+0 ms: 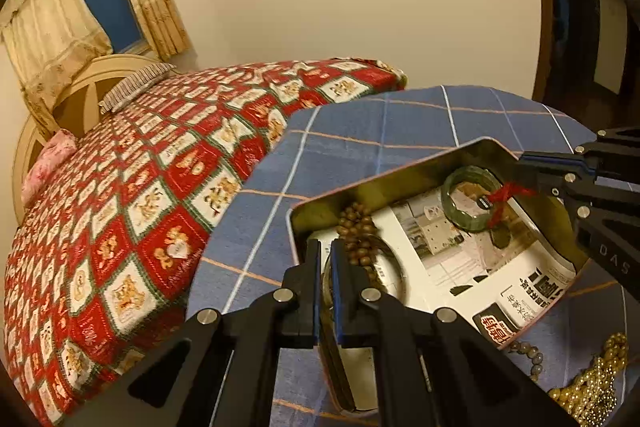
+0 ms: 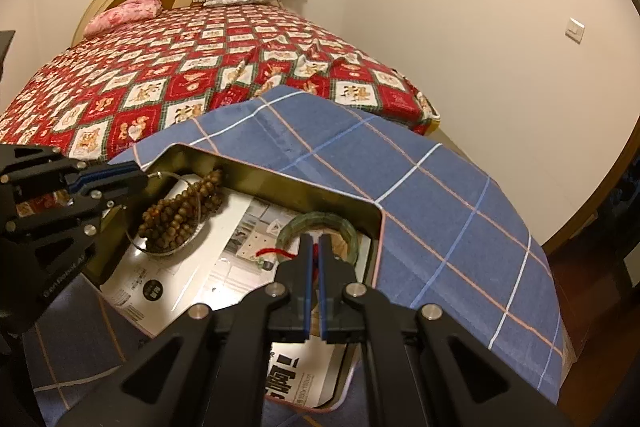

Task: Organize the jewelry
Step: 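Lower both held items into the pink tin and open both tools, then withdraw both tools from the tin back toward the jewelry pile, then grasp the silver watch with the left tool, then close the right tool on the white pearl strand while the left holds the watch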

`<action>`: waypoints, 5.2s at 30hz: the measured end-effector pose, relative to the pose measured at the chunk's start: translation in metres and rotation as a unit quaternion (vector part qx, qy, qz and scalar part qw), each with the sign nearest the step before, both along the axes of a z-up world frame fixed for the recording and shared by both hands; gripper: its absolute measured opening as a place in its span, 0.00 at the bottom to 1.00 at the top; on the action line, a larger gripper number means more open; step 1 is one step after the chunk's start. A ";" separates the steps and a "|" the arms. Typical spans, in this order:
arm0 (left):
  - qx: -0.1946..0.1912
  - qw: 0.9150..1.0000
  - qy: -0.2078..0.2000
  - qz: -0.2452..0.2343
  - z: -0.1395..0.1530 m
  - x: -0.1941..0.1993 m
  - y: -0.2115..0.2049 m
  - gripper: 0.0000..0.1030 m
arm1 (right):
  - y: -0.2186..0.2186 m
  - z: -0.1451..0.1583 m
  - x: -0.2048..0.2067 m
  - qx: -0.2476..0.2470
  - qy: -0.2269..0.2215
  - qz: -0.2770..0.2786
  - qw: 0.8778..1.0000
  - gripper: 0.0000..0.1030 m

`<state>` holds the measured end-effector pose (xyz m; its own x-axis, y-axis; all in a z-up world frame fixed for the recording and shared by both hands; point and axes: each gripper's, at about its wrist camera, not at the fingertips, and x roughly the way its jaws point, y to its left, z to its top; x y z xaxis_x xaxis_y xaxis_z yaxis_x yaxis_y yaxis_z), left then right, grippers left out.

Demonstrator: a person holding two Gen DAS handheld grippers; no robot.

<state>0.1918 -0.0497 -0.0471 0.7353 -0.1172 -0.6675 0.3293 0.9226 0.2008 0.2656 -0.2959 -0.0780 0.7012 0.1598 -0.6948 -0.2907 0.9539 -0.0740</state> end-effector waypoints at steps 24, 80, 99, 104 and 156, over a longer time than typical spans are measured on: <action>0.010 0.999 -0.021 0.033 0.003 -0.034 0.022 0.76 | -0.018 0.005 -0.030 0.005 -0.018 -0.033 0.999 0.64; -0.044 0.998 -0.019 -0.044 0.003 -0.165 0.009 0.01 | -0.070 -0.043 -0.160 0.053 0.019 -0.104 0.993 0.68; -0.066 0.998 0.009 0.002 -0.013 -0.149 0.041 0.01 | -0.055 -0.051 -0.158 0.052 0.055 -0.062 0.995 0.55; -0.068 0.998 0.010 0.001 -0.013 -0.149 0.043 0.01 | -0.062 -0.052 -0.154 0.067 0.063 -0.073 0.993 0.48; -0.079 0.997 0.017 -0.004 -0.012 -0.149 0.044 0.01 | -0.059 -0.050 -0.162 0.061 0.058 -0.053 0.995 0.16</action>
